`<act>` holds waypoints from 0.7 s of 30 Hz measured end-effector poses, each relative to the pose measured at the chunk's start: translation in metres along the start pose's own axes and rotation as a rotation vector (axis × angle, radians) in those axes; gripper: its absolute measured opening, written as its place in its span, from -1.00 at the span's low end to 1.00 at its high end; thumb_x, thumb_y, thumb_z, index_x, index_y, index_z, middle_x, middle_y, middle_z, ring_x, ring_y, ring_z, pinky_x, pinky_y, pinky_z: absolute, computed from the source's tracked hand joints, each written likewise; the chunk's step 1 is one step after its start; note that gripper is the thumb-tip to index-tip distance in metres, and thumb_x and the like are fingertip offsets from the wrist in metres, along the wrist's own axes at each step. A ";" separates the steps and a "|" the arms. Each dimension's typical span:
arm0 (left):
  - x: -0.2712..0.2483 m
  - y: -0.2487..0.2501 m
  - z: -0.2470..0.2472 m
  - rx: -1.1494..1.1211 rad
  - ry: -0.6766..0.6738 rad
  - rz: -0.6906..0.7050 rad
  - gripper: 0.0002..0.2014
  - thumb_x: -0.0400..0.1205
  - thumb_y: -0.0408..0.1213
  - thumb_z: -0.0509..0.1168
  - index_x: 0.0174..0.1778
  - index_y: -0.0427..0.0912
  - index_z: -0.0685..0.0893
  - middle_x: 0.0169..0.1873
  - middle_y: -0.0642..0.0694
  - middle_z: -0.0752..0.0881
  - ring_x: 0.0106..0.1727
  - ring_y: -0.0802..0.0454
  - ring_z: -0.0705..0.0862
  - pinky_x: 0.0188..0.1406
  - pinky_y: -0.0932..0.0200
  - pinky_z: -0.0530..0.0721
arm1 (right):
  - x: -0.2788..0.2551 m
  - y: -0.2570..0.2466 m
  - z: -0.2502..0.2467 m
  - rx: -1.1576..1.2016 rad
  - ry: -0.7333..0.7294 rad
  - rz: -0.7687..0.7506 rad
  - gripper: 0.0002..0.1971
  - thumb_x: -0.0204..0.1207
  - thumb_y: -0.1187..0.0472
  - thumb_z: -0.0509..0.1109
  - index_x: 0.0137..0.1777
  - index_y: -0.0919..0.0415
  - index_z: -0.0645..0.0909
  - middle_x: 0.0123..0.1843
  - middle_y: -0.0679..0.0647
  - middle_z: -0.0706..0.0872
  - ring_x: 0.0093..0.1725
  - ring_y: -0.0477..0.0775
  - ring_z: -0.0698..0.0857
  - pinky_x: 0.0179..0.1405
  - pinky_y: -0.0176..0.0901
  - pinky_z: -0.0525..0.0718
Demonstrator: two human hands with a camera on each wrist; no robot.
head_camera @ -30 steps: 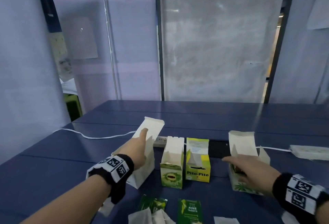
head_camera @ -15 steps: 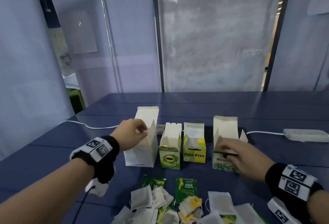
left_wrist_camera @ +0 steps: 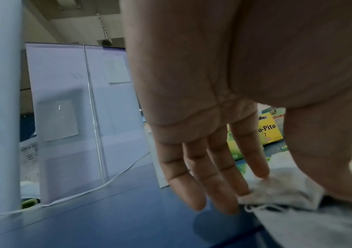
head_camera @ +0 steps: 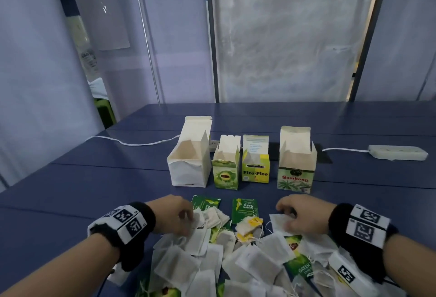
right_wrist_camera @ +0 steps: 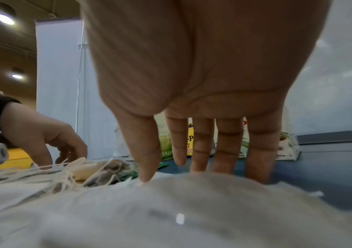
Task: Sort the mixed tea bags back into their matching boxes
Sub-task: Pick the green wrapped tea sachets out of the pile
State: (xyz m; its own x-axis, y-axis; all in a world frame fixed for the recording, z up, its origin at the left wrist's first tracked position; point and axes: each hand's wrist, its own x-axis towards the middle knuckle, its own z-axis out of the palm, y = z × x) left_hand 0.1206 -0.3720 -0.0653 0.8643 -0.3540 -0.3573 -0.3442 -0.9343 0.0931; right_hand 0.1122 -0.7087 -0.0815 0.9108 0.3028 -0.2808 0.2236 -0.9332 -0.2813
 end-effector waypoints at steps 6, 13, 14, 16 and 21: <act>0.002 -0.018 -0.003 -0.113 0.108 -0.045 -0.65 0.52 0.01 0.38 0.21 0.08 0.61 0.11 0.06 0.64 0.05 0.09 0.61 0.09 0.21 0.60 | 0.015 -0.015 -0.005 -0.045 0.050 -0.011 -0.65 0.49 -0.03 0.36 0.26 -0.02 0.59 -0.05 -0.21 0.63 -0.09 -0.15 0.62 -0.20 -0.41 0.52; 0.030 -0.010 -0.004 -0.083 0.135 -0.018 -0.74 0.62 -0.14 0.28 0.18 -0.11 0.66 0.16 -0.09 0.67 0.13 -0.08 0.62 -0.01 0.24 0.48 | 0.059 -0.058 -0.002 -0.034 0.035 0.026 -0.56 0.56 -0.02 0.38 0.39 0.13 0.50 0.21 0.06 0.66 0.15 0.10 0.66 0.13 -0.11 0.64; 0.034 -0.009 -0.005 -0.093 0.149 -0.039 -0.72 0.62 -0.17 0.27 0.23 -0.13 0.63 0.20 -0.12 0.67 0.18 -0.11 0.61 0.03 0.22 0.49 | 0.063 -0.062 -0.002 -0.044 0.028 0.045 -0.55 0.54 -0.02 0.41 0.35 0.17 0.52 0.20 0.10 0.67 0.13 0.13 0.67 0.13 -0.07 0.66; 0.039 -0.006 -0.007 -0.136 0.144 -0.069 -0.59 0.62 -0.18 0.29 0.40 -0.13 0.51 0.32 -0.13 0.62 0.29 -0.12 0.59 0.20 0.15 0.53 | 0.067 -0.066 -0.002 -0.047 0.017 0.083 -0.54 0.48 0.00 0.48 0.29 0.20 0.54 0.21 0.16 0.69 0.13 0.16 0.69 0.17 -0.01 0.68; 0.053 0.003 -0.011 -0.044 0.059 -0.067 -0.40 0.60 -0.26 0.36 0.57 -0.13 0.35 0.46 -0.18 0.50 0.43 -0.18 0.50 0.40 0.01 0.49 | 0.062 -0.061 -0.001 0.060 0.025 0.113 -0.71 0.34 0.04 0.58 -0.01 0.08 0.61 -0.15 -0.05 0.61 -0.23 -0.10 0.59 -0.33 -0.26 0.56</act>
State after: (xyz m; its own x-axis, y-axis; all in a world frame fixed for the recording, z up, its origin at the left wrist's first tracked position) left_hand 0.1692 -0.3938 -0.0742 0.9054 -0.2914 -0.3086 -0.2697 -0.9564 0.1120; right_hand 0.1554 -0.6336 -0.0807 0.9374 0.1910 -0.2912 0.0987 -0.9476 -0.3037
